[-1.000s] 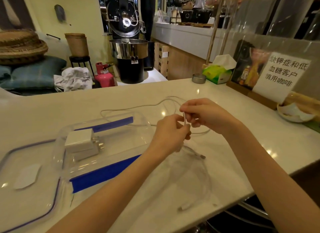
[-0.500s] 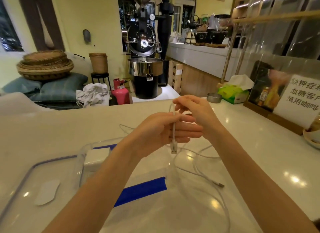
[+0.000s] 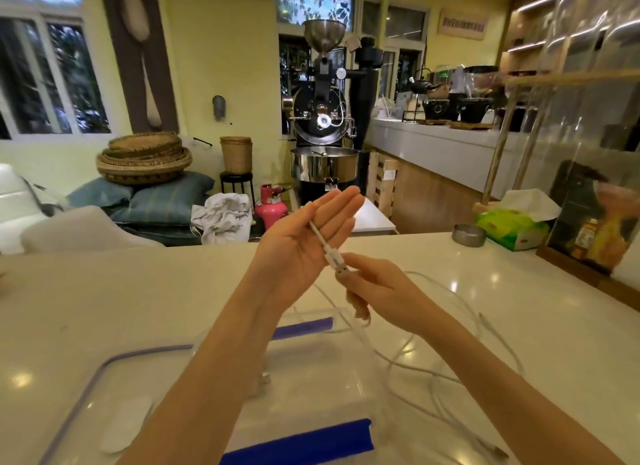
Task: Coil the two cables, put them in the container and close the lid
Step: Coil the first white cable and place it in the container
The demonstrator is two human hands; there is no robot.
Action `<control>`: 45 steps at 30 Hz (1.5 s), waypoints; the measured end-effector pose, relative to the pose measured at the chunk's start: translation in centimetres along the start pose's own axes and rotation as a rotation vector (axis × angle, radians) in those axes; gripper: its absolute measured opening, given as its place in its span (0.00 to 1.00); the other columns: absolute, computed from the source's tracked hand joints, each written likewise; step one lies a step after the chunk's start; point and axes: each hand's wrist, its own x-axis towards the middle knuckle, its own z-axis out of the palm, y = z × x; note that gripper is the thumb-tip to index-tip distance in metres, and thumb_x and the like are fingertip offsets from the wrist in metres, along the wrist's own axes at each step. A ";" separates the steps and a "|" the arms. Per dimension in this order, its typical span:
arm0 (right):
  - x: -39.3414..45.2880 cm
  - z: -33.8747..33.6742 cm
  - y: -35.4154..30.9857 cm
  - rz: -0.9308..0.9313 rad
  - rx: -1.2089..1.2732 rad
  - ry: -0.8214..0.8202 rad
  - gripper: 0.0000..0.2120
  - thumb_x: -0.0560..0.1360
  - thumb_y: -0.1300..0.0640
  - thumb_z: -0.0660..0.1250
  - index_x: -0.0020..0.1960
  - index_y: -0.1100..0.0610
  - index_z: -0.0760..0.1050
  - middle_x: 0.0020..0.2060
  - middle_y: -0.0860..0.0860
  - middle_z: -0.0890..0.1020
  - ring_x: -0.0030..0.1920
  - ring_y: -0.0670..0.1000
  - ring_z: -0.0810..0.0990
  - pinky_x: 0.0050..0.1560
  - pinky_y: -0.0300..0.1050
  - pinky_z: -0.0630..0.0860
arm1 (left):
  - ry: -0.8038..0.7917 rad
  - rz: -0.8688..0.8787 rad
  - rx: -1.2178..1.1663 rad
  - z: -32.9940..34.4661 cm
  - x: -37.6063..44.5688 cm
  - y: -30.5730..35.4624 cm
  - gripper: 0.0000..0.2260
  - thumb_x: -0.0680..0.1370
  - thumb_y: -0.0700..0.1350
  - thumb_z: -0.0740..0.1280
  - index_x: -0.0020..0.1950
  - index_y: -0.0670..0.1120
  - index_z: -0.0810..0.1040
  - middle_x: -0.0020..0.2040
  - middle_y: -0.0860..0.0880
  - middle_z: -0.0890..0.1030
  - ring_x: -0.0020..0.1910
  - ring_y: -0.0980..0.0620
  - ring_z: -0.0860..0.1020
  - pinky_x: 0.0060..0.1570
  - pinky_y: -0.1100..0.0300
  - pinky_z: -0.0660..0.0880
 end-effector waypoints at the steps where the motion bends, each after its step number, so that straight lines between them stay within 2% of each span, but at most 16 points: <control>1: -0.1 0.1 -0.3 0.022 -0.050 -0.035 0.10 0.78 0.53 0.57 0.48 0.39 0.72 0.26 0.46 0.76 0.26 0.44 0.73 0.34 0.38 0.74 | 0.018 0.020 0.025 -0.3 0.3 0.1 0.18 0.81 0.45 0.47 0.58 0.41 0.73 0.50 0.47 0.85 0.50 0.52 0.83 0.48 0.61 0.80; 3: -0.4 0.3 -0.9 0.043 -0.175 -0.106 0.12 0.78 0.53 0.57 0.58 0.43 0.72 0.24 0.40 0.75 0.27 0.40 0.74 0.34 0.29 0.71 | 0.065 0.050 0.021 -1.2 1.0 0.7 0.17 0.81 0.44 0.47 0.61 0.40 0.71 0.50 0.47 0.84 0.50 0.51 0.83 0.48 0.61 0.80; 6: -0.8 0.4 -1.8 0.043 -0.367 -0.178 0.15 0.78 0.53 0.57 0.64 0.48 0.71 0.27 0.38 0.75 0.32 0.42 0.75 0.41 0.32 0.71 | 0.121 0.065 0.076 -2.5 1.5 0.5 0.18 0.82 0.43 0.47 0.65 0.37 0.68 0.50 0.45 0.84 0.50 0.50 0.83 0.49 0.60 0.80; 10: -1.3 -0.6 -4.1 -0.026 -0.591 -0.216 0.14 0.78 0.54 0.57 0.61 0.51 0.72 0.33 0.43 0.76 0.32 0.44 0.73 0.41 0.40 0.73 | 0.136 0.059 0.248 -2.8 1.3 -0.1 0.17 0.82 0.42 0.47 0.63 0.37 0.68 0.54 0.44 0.81 0.51 0.50 0.82 0.52 0.60 0.78; 13: -1.4 -1.3 -5.5 -0.143 -0.697 -0.158 0.10 0.77 0.55 0.58 0.53 0.53 0.77 0.36 0.46 0.80 0.33 0.45 0.75 0.41 0.41 0.75 | 0.119 0.063 0.557 -2.3 0.7 -0.5 0.14 0.81 0.42 0.50 0.58 0.41 0.73 0.54 0.44 0.81 0.52 0.51 0.81 0.53 0.61 0.78; 15: -1.2 -2.2 -6.2 -0.238 -0.719 -0.084 0.08 0.75 0.55 0.62 0.48 0.53 0.79 0.35 0.43 0.80 0.30 0.41 0.74 0.37 0.32 0.72 | 0.102 0.028 0.820 -1.9 0.1 -1.0 0.12 0.80 0.42 0.53 0.53 0.45 0.76 0.49 0.44 0.82 0.49 0.49 0.81 0.51 0.55 0.78; 17: -0.8 -3.3 -6.4 -0.323 -0.673 -0.032 0.05 0.72 0.56 0.67 0.46 0.53 0.81 0.35 0.44 0.82 0.30 0.39 0.76 0.37 0.31 0.74 | 0.025 -0.047 0.974 -1.2 -0.5 -1.3 0.11 0.79 0.44 0.57 0.46 0.47 0.78 0.39 0.43 0.82 0.39 0.46 0.79 0.44 0.51 0.77; 20: -0.2 -4.7 -5.9 -0.360 -0.492 0.030 0.05 0.69 0.56 0.71 0.45 0.53 0.82 0.34 0.50 0.85 0.35 0.45 0.81 0.41 0.34 0.77 | -0.071 -0.153 0.807 -0.2 -1.2 -1.7 0.14 0.79 0.42 0.53 0.40 0.42 0.76 0.25 0.50 0.77 0.24 0.55 0.69 0.28 0.65 0.69; 22: 0.1 -5.0 -5.6 -0.332 -0.326 0.047 0.08 0.67 0.55 0.71 0.46 0.53 0.82 0.31 0.52 0.83 0.32 0.48 0.80 0.37 0.35 0.76 | -0.094 -0.192 0.640 0.2 -1.4 -2.1 0.19 0.80 0.43 0.48 0.41 0.38 0.75 0.21 0.51 0.73 0.20 0.57 0.65 0.24 0.66 0.65; 25: 0.4 -5.0 -5.0 -0.310 -0.151 0.108 0.11 0.65 0.52 0.70 0.46 0.55 0.81 0.30 0.52 0.82 0.30 0.49 0.79 0.35 0.36 0.77 | -0.121 -0.288 0.506 0.3 -1.8 -2.5 0.27 0.79 0.53 0.45 0.41 0.36 0.77 0.17 0.50 0.71 0.17 0.57 0.63 0.24 0.65 0.63; 29: 0.7 -5.1 -3.5 -0.197 0.075 0.138 0.07 0.64 0.54 0.70 0.41 0.55 0.81 0.26 0.49 0.80 0.24 0.46 0.74 0.25 0.35 0.72 | -0.241 -0.330 0.285 0.4 -2.4 -2.2 0.22 0.75 0.51 0.50 0.37 0.41 0.79 0.18 0.51 0.70 0.19 0.57 0.65 0.24 0.65 0.66; 34: 0.3 -3.6 -1.2 0.024 0.410 0.021 0.11 0.70 0.55 0.64 0.48 0.59 0.80 0.21 0.47 0.75 0.17 0.45 0.68 0.17 0.36 0.68 | -0.303 -0.253 0.120 0.6 -2.2 -1.2 0.14 0.75 0.45 0.52 0.41 0.40 0.73 0.22 0.52 0.73 0.22 0.58 0.68 0.25 0.67 0.68; 36: -0.1 -3.0 -1.0 0.084 0.420 -0.049 0.14 0.72 0.53 0.62 0.51 0.59 0.78 0.20 0.47 0.74 0.16 0.45 0.67 0.16 0.35 0.67 | -0.267 -0.207 0.083 0.8 -2.0 -0.7 0.14 0.75 0.44 0.53 0.42 0.40 0.77 0.24 0.51 0.74 0.22 0.58 0.70 0.26 0.67 0.70; 39: -0.7 -2.3 -1.6 0.126 0.302 -0.083 0.10 0.73 0.50 0.60 0.47 0.50 0.79 0.21 0.49 0.76 0.17 0.47 0.67 0.19 0.37 0.69 | -0.151 -0.171 0.013 1.2 -1.5 -0.3 0.12 0.74 0.43 0.59 0.45 0.39 0.80 0.27 0.50 0.75 0.24 0.58 0.71 0.26 0.67 0.72; 41: -1.0 -1.8 -2.1 0.143 0.167 -0.056 0.10 0.75 0.51 0.58 0.43 0.42 0.78 0.22 0.50 0.77 0.19 0.49 0.69 0.23 0.40 0.70 | -0.050 -0.159 -0.002 1.4 -1.1 -0.3 0.11 0.74 0.44 0.58 0.45 0.40 0.78 0.28 0.51 0.74 0.24 0.59 0.71 0.25 0.68 0.71; 45: -1.5 -1.0 -3.0 0.150 -0.040 -0.075 0.12 0.78 0.55 0.56 0.41 0.44 0.75 0.24 0.49 0.78 0.22 0.48 0.71 0.28 0.40 0.73 | 0.051 -0.152 -0.047 1.2 -0.2 -0.3 0.16 0.80 0.45 0.52 0.39 0.43 0.75 0.28 0.51 0.74 0.23 0.58 0.71 0.25 0.68 0.71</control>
